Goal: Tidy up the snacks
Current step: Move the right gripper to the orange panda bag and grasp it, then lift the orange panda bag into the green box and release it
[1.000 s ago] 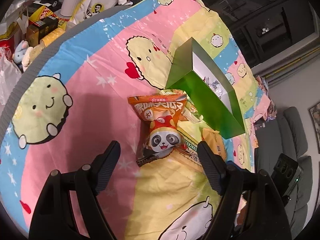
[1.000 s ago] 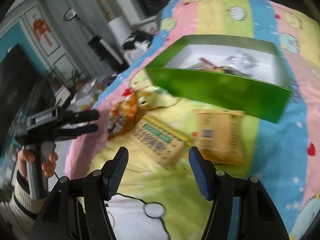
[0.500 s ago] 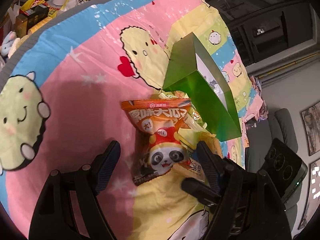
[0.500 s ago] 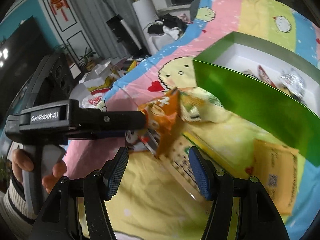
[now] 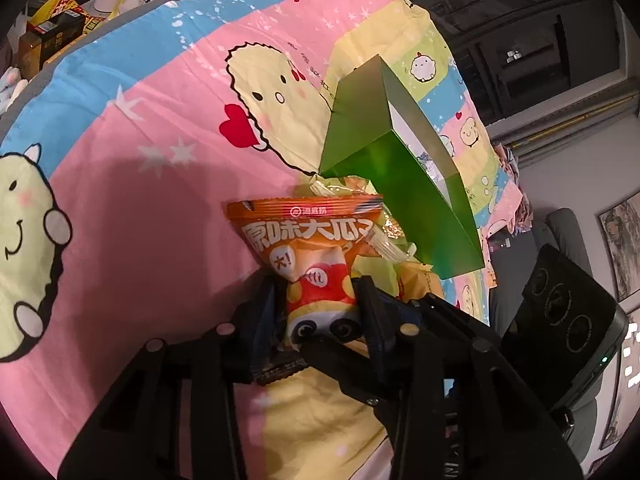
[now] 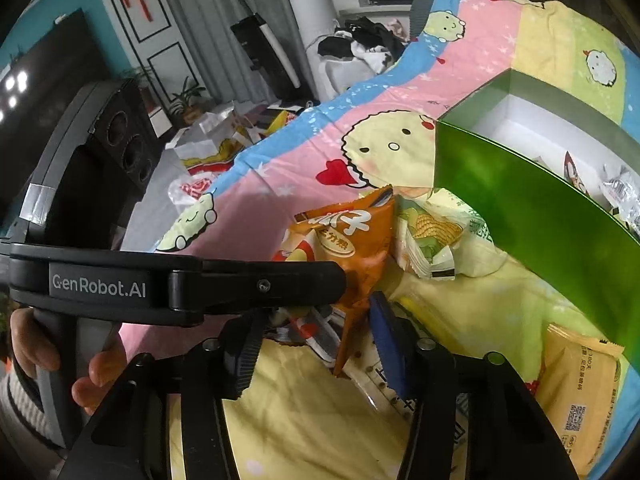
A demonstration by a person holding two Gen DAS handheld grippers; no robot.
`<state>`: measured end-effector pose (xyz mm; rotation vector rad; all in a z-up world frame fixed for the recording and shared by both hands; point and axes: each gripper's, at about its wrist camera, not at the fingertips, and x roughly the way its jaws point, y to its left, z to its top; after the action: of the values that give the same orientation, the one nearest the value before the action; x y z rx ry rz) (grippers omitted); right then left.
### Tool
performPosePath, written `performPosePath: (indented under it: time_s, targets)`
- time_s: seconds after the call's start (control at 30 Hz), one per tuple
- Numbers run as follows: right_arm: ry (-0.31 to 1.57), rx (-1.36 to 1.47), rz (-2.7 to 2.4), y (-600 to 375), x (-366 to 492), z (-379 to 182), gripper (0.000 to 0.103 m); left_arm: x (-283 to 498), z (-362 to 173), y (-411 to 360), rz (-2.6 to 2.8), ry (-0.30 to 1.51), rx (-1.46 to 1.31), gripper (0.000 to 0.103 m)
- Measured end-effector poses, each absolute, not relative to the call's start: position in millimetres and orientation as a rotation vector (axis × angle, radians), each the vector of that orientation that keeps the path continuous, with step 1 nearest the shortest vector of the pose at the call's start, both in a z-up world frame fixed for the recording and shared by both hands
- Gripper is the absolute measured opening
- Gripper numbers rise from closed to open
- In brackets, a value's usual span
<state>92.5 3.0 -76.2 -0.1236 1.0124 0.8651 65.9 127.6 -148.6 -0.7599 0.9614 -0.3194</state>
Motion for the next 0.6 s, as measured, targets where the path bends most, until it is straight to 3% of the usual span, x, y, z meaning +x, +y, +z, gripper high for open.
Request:
performPosePath:
  time_s: [0.17, 0.6]
  targets:
    - [1.008, -0.115, 0.893, 3.5, 90.4, -77.3, 0.038, 64.6, -143.1, 120.6, -0.314, 0.954, -0.726, 0.039]
    - [0.920, -0.084, 0.897, -13.1, 63.0, -47.7, 0.037, 43.1, -110.0, 100.6, -0.325, 0.901, -0.649, 0.038]
